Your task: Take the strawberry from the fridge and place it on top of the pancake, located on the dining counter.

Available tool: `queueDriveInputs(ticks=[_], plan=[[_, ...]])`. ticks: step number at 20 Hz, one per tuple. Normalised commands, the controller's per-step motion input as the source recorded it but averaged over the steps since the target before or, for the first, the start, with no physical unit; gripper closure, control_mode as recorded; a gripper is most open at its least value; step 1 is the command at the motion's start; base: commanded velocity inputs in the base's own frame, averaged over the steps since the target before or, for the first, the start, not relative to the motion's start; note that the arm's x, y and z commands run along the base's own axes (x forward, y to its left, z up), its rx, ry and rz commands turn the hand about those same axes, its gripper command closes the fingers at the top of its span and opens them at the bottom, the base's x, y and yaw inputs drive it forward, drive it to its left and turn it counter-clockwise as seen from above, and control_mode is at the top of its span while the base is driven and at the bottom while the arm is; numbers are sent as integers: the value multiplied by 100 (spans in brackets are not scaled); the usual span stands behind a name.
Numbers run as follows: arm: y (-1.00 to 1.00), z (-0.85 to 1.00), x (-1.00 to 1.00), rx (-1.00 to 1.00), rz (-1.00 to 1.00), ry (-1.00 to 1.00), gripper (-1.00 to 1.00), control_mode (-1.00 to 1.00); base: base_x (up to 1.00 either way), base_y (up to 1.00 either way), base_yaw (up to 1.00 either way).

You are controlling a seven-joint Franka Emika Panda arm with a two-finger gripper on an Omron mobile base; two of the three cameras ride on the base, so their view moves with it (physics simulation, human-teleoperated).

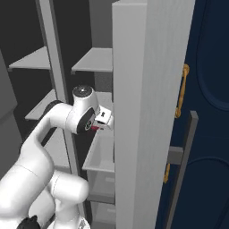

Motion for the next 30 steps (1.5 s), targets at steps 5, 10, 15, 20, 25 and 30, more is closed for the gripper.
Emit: queueDriveInputs(ticks=[5,10,15,20,25,30], plan=[[0,67,-95,0,0,0,100,-100,0,0,0],[2,56,-76,0,0,0,100,-100,0,0,0],[13,28,-54,0,0,0,100,-100,0,0,0],[16,5,-11,-1,0,7,100,-100,0,0,0],[19,-3,-16,-2,2,0,100,-100,0,0,0],[12,-3,-38,-1,1,-6,100,100,-60,9,0]])
